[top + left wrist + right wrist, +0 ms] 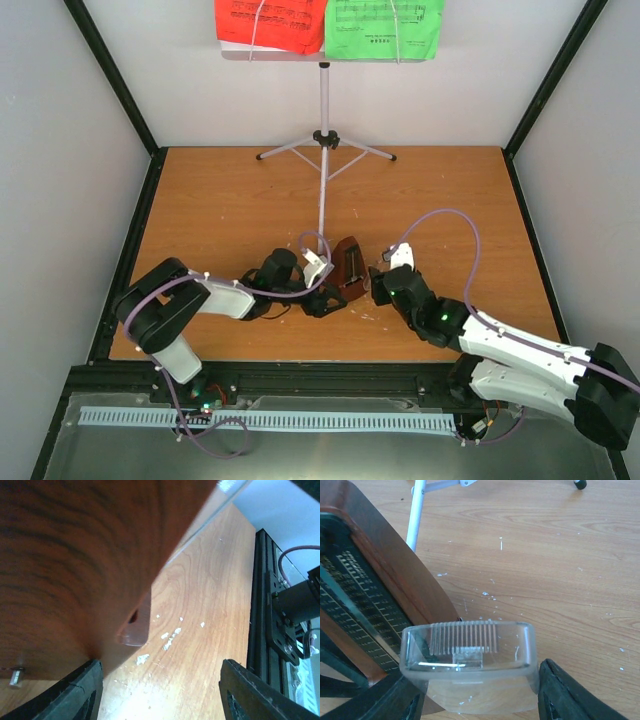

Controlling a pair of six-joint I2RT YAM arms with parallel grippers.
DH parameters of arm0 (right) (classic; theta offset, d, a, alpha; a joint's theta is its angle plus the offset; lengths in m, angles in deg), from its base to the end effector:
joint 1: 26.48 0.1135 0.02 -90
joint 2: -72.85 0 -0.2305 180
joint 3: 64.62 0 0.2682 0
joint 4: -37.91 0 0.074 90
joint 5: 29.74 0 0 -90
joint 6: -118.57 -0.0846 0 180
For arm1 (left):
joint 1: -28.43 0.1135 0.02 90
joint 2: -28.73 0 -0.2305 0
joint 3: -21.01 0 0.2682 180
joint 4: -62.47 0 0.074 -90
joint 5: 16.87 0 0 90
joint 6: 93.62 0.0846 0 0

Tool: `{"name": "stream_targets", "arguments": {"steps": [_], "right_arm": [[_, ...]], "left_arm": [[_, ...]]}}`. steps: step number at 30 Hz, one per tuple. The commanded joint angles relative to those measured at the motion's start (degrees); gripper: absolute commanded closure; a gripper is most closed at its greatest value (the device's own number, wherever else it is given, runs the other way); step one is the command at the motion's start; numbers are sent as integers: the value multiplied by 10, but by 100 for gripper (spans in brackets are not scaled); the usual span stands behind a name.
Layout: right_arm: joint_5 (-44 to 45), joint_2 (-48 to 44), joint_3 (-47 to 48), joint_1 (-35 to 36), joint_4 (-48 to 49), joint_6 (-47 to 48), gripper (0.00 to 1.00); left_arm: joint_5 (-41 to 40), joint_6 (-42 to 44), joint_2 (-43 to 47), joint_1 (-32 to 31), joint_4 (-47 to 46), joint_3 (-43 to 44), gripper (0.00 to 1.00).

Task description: Pack up the instrument practice props

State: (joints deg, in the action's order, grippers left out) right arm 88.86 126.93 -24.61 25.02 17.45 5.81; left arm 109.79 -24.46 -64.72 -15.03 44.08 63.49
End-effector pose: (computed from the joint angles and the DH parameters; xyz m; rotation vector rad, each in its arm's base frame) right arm 0.1980 0.1838 0.1509 -0.2464 2.0861 0.2377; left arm 0.1992 -0.2584 0.0588 0.8526 2.1540 -1.3037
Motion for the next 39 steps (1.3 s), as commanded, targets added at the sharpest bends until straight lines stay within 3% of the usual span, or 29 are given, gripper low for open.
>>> {"name": "stream_targets", "arguments": {"steps": [1,7,14,19,23,26,32,39], "right_arm": [[15,-30,-8,-7,1,4,50],[-20,-82,-13,-8,-1,34,49],[-113,-128,-32,-8,39,110,49],[-171,-126,-39,-7,99,157,49],[-188,-95,-42,-7,150,182,49],[-189,-73,-40,-6,164,191,50],[-181,-50,-49,-6,174,192,50],[-166,-25,-51,-6,175,196,50]], "left_arm": [[-15,-12,-24,-7,-62,31,35],[-66,-27,13,-6,-57,16,32],[-76,-58,168,29,113,28,20],[8,-97,237,136,307,129,7],[70,-57,247,206,429,239,4],[56,-3,245,246,484,292,3],[-93,94,266,254,470,280,2],[-144,132,279,254,412,222,2]]}}
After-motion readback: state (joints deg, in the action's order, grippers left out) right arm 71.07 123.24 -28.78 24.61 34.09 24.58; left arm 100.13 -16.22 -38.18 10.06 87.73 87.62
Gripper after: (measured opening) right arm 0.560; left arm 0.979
